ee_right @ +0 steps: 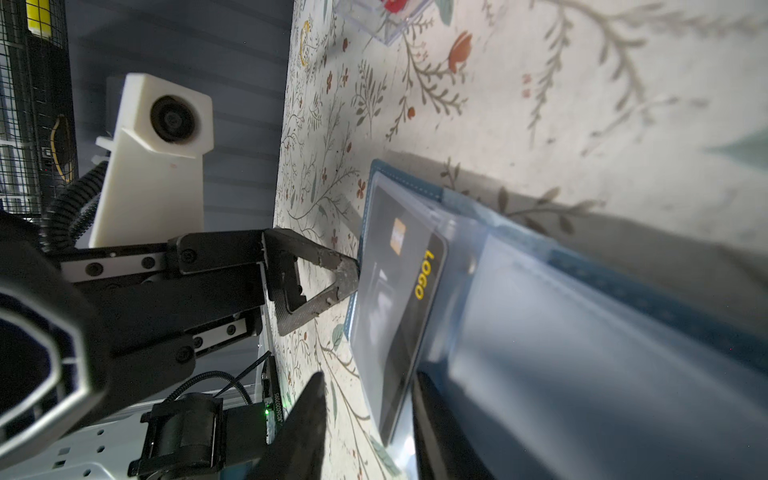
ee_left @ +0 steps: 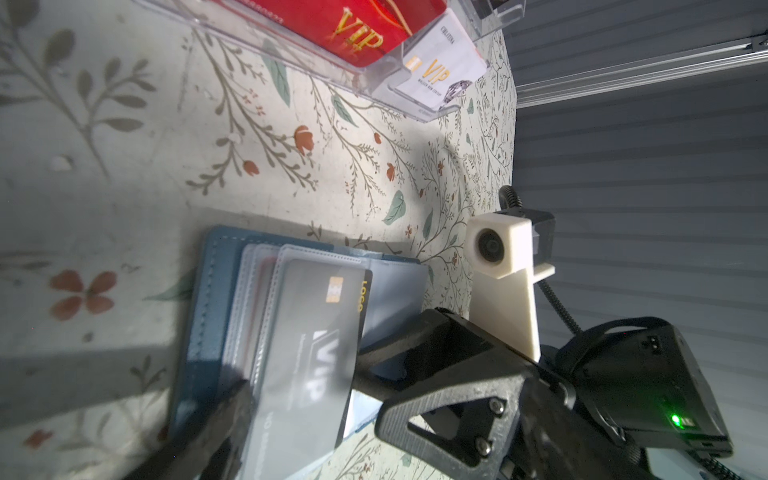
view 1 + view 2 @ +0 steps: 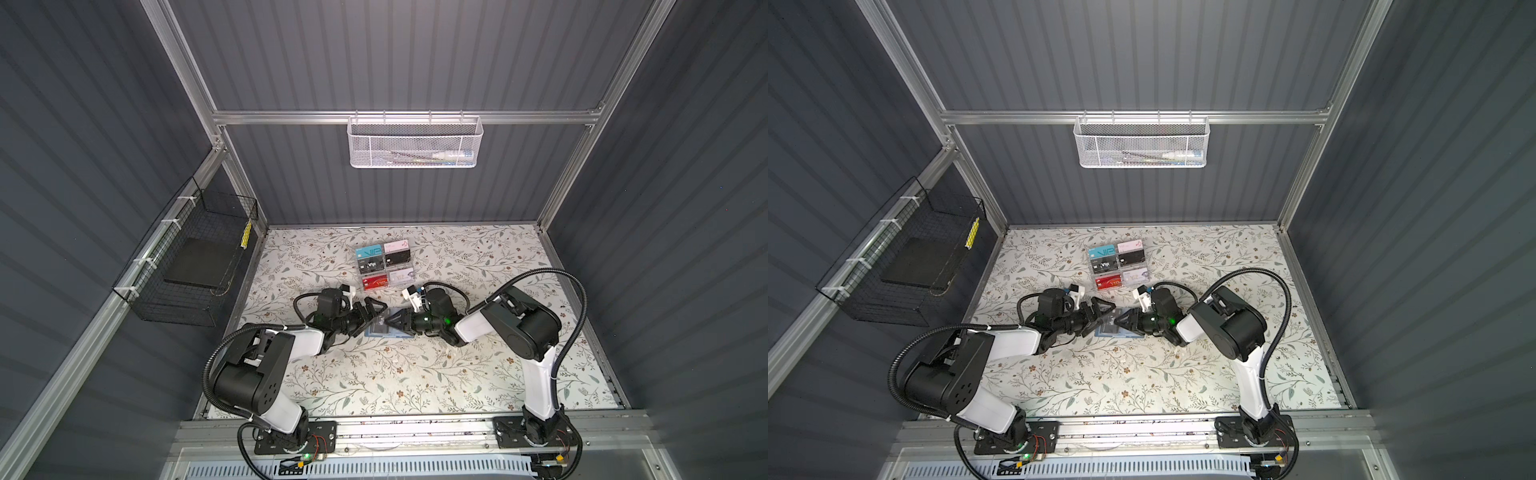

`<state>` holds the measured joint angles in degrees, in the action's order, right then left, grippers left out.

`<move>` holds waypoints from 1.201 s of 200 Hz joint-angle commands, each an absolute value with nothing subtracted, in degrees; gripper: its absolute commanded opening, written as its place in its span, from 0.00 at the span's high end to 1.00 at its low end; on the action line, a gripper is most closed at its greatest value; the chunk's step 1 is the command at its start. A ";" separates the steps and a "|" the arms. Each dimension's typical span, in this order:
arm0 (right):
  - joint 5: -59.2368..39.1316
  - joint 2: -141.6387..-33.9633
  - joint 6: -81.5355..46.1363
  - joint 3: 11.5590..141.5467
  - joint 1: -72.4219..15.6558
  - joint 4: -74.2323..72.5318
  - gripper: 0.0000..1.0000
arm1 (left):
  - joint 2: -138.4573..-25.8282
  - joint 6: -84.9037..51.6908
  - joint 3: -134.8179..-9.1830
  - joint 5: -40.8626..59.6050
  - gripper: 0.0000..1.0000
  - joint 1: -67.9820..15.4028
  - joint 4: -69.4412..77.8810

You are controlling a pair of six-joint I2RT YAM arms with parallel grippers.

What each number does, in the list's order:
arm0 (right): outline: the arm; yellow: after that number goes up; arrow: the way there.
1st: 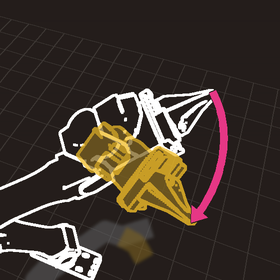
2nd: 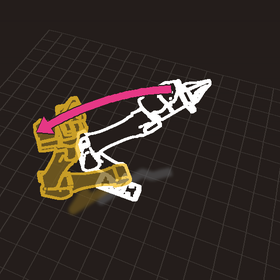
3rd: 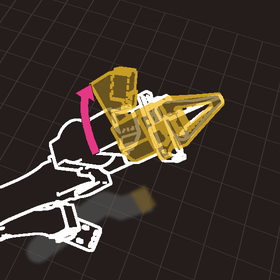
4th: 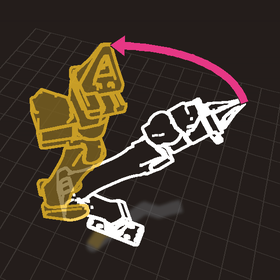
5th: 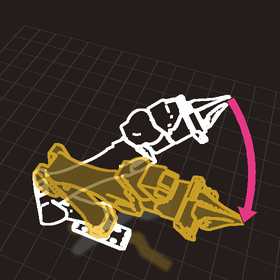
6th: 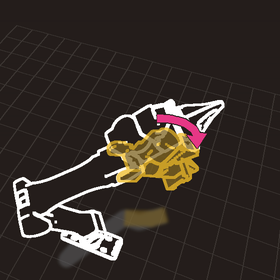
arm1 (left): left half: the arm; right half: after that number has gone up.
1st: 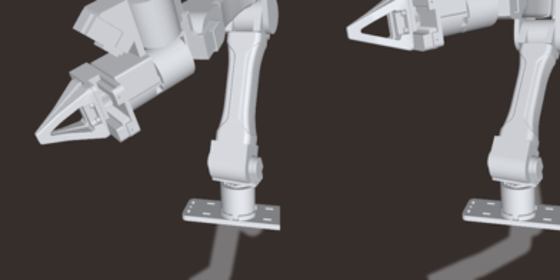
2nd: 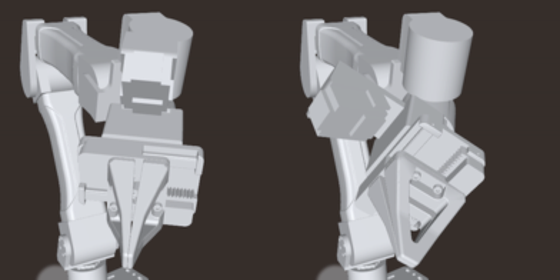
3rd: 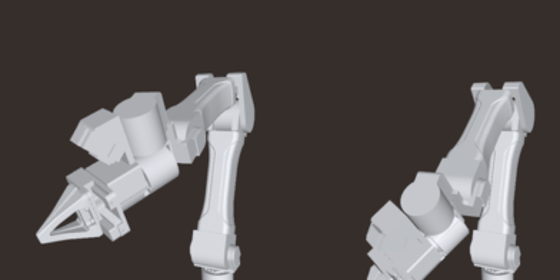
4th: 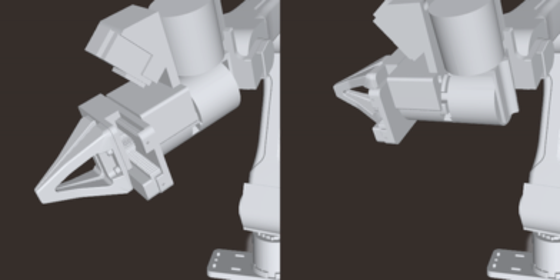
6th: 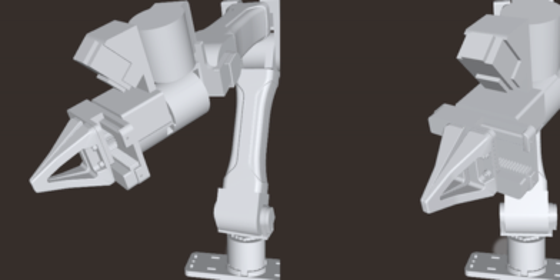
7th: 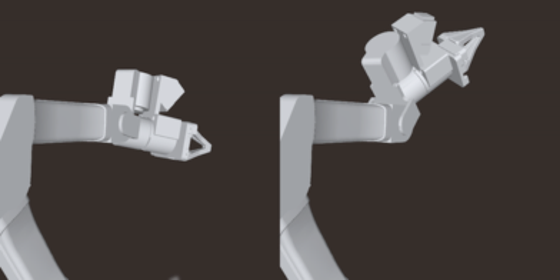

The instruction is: Take the credit cards out of the card holder

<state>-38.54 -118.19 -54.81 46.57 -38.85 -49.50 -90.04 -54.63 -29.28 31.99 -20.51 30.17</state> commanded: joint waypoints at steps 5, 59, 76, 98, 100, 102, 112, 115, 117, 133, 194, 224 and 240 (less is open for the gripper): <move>-38.37 -115.76 -53.17 46.63 -38.32 -48.97 0.63 | -92.19 -54.76 -27.42 33.19 0.00 -20.95 26.01; -37.04 -115.84 -51.31 49.10 -38.03 -42.90 0.62 | -92.28 -54.76 -27.25 33.40 0.00 -20.95 26.45; -36.97 -115.96 -51.25 49.98 -37.94 -41.88 0.62 | -92.37 -54.87 -27.07 33.62 0.00 -21.00 26.87; -37.08 -116.53 -51.23 51.38 -37.80 -41.51 0.62 | -92.15 -54.90 -26.81 33.73 0.00 -20.91 26.89; -37.13 -116.54 -51.24 51.47 -37.84 -41.56 0.62 | -92.12 -54.88 -26.74 33.68 0.00 -20.92 26.89; -37.23 -116.61 -51.28 51.61 -37.85 -41.61 0.62 | -92.02 -54.85 -26.72 33.67 0.00 -20.92 26.78; -37.25 -116.79 -51.46 51.75 -37.80 -42.17 0.62 | -91.86 -54.68 -26.69 33.73 0.00 -20.92 26.57; -37.32 -116.85 -51.55 51.77 -37.86 -42.37 0.62 | -91.84 -54.60 -26.64 33.68 0.00 -20.92 26.43; -37.34 -116.84 -51.69 51.77 -37.88 -42.61 0.62 | -91.73 -54.59 -26.63 33.73 0.00 -20.92 26.45; -38.01 -117.39 -52.30 51.72 -37.81 -44.02 0.63 | -91.67 -54.50 -26.54 33.52 0.00 -20.92 26.21; -39.43 -118.91 -52.96 51.68 -38.36 -45.89 0.63 | -93.07 -54.90 -26.72 33.55 0.00 -20.92 27.35; -39.38 -119.61 -51.70 52.49 -39.44 -44.17 0.64 | -92.97 -54.89 -26.65 33.51 0.00 -20.92 27.33; -39.42 -119.70 -51.51 52.56 -39.68 -44.27 0.64 | -92.99 -54.76 -26.54 33.45 0.00 -20.90 27.33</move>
<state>-37.36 -118.08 -52.45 51.07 -38.02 -43.88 -90.70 -54.65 -28.47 33.69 -20.58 32.27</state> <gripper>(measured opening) 0.360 0.998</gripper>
